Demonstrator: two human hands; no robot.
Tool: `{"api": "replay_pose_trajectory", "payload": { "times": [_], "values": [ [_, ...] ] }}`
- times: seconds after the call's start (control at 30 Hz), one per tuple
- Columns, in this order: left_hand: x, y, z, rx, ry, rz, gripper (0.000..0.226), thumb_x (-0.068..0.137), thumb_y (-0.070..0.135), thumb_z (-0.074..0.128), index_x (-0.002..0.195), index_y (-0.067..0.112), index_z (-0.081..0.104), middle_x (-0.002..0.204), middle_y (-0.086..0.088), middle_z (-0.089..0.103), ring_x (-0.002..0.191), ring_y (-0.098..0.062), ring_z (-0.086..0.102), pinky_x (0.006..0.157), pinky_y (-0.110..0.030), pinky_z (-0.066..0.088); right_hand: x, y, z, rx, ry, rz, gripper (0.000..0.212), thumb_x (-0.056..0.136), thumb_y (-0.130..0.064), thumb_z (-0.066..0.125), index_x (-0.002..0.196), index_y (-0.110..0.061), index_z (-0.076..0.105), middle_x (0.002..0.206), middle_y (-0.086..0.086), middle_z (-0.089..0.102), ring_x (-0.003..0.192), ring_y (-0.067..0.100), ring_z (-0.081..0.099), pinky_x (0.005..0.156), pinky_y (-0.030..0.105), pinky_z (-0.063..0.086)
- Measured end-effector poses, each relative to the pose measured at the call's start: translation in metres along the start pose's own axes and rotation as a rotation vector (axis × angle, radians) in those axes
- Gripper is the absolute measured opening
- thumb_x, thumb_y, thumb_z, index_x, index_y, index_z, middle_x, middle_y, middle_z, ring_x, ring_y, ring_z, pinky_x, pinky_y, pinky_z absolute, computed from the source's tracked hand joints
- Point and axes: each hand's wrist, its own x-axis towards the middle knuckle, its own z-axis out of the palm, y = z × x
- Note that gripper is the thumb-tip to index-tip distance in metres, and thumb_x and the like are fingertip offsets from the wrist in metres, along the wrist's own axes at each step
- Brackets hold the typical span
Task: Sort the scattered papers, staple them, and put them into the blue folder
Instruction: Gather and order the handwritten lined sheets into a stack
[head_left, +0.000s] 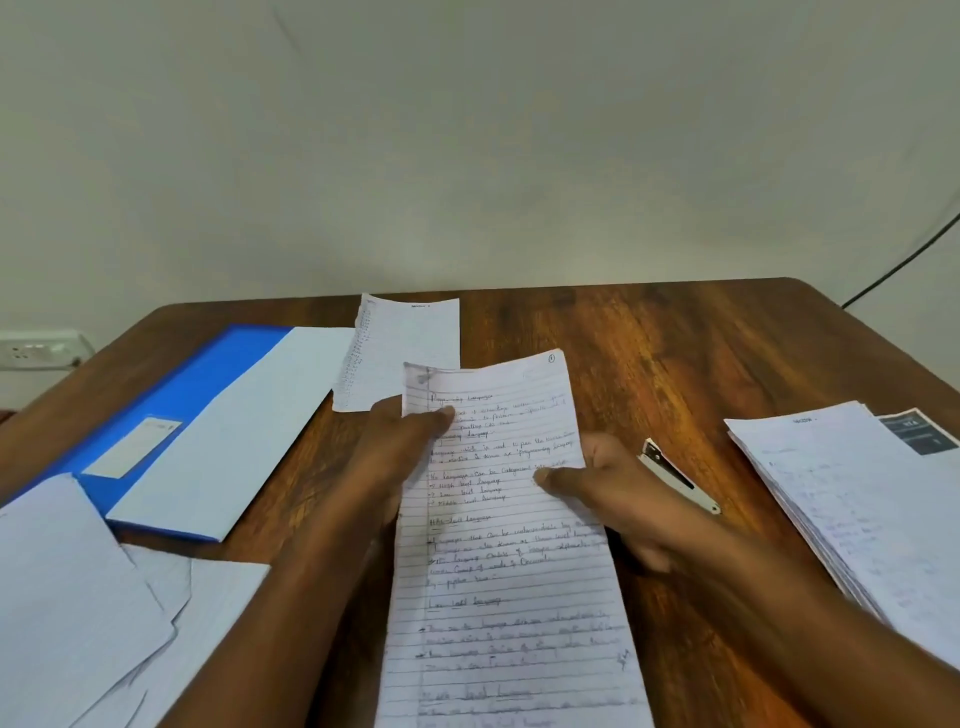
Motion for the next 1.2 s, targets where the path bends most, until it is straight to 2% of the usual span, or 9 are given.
{"api": "replay_pose_trajectory", "payload": {
  "times": [0.17, 0.23, 0.3, 0.43, 0.53, 0.67, 0.87, 0.93, 1.2],
  "values": [
    [0.002, -0.004, -0.001, 0.081, -0.017, -0.017, 0.008, 0.102, 0.014, 0.068, 0.098, 0.021, 0.070, 0.077, 0.014, 0.079, 0.064, -0.002, 0.075, 0.054, -0.022, 0.057, -0.004, 0.001, 0.004, -0.140, -0.025, 0.005, 0.030, 0.101, -0.007, 0.061, 0.127, -0.018, 0.071, 0.124, -0.006, 0.075, 0.112, 0.015, 0.073, 0.103, 0.052, 0.056],
    [0.003, -0.006, -0.003, 0.113, -0.034, -0.024, 0.007, 0.102, 0.013, 0.068, 0.099, 0.020, 0.071, 0.081, 0.012, 0.080, 0.065, -0.001, 0.076, 0.059, -0.023, 0.059, -0.008, -0.007, 0.001, -0.197, -0.001, -0.004, 0.024, 0.101, -0.017, 0.065, 0.125, -0.023, 0.068, 0.115, -0.006, 0.078, 0.094, 0.014, 0.077, 0.082, 0.048, 0.063],
    [0.004, -0.007, -0.004, 0.120, -0.061, -0.038, 0.006, 0.101, 0.014, 0.069, 0.101, 0.019, 0.071, 0.079, 0.013, 0.080, 0.068, -0.003, 0.077, 0.058, -0.024, 0.060, -0.011, -0.018, -0.007, -0.395, 0.117, -0.019, 0.023, 0.098, -0.034, 0.070, 0.120, -0.027, 0.063, 0.101, -0.005, 0.078, 0.074, 0.014, 0.075, 0.054, 0.037, 0.059],
    [0.006, -0.009, -0.007, 0.115, -0.097, -0.055, 0.005, 0.100, 0.013, 0.069, 0.103, 0.017, 0.071, 0.075, 0.013, 0.079, 0.066, -0.003, 0.076, 0.046, -0.016, 0.053, -0.016, -0.038, -0.037, -0.850, 0.328, -0.077, 0.052, 0.084, -0.056, 0.079, 0.124, -0.031, 0.056, 0.095, -0.013, 0.069, 0.082, 0.005, 0.067, 0.066, 0.029, 0.053],
    [0.006, -0.011, -0.009, 0.138, -0.107, -0.043, 0.009, 0.100, 0.011, 0.070, 0.106, 0.016, 0.073, 0.092, 0.007, 0.082, 0.078, -0.007, 0.079, 0.059, -0.022, 0.060, -0.017, -0.043, -0.062, -1.097, 0.334, 0.081, 0.068, 0.067, -0.071, 0.084, 0.116, -0.033, 0.058, 0.105, -0.012, 0.065, 0.092, 0.011, 0.063, 0.074, 0.032, 0.054],
    [0.007, -0.012, -0.009, 0.146, -0.154, -0.034, 0.013, 0.100, 0.009, 0.068, 0.107, 0.017, 0.074, 0.099, 0.004, 0.083, 0.089, -0.014, 0.080, 0.087, -0.039, 0.062, -0.011, -0.037, -0.075, -1.271, 0.241, 0.270, 0.070, 0.055, -0.080, 0.084, 0.100, -0.031, 0.061, 0.094, -0.010, 0.067, 0.084, 0.011, 0.063, 0.072, 0.034, 0.057],
    [0.005, -0.011, -0.010, 0.165, -0.194, -0.019, 0.012, 0.100, 0.009, 0.068, 0.102, 0.019, 0.073, 0.090, 0.009, 0.082, 0.082, -0.008, 0.079, 0.073, -0.030, 0.057, -0.006, -0.033, -0.084, -1.148, 0.253, 0.228, 0.035, 0.064, -0.053, 0.094, 0.079, -0.025, 0.077, 0.082, -0.009, 0.074, 0.078, 0.009, 0.068, 0.063, 0.030, 0.054],
    [0.005, -0.011, -0.011, 0.167, -0.204, -0.025, 0.011, 0.100, 0.009, 0.068, 0.105, 0.017, 0.074, 0.094, 0.006, 0.082, 0.086, -0.011, 0.080, 0.077, -0.031, 0.058, -0.005, -0.031, -0.086, -1.087, 0.258, 0.196, 0.032, 0.063, -0.048, 0.096, 0.076, -0.025, 0.079, 0.076, -0.010, 0.074, 0.074, 0.008, 0.068, 0.061, 0.029, 0.053],
    [0.008, -0.014, -0.014, 0.175, -0.232, -0.029, 0.014, 0.100, 0.011, 0.068, 0.113, 0.013, 0.075, 0.105, -0.002, 0.082, 0.097, -0.018, 0.079, 0.090, -0.039, 0.058, -0.007, -0.031, -0.090, -0.384, 0.159, 0.093, 0.034, 0.074, -0.026, 0.090, 0.102, -0.012, 0.077, 0.087, 0.011, 0.079, 0.069, 0.017, 0.064, 0.050, 0.025, 0.042]
  ]
}}
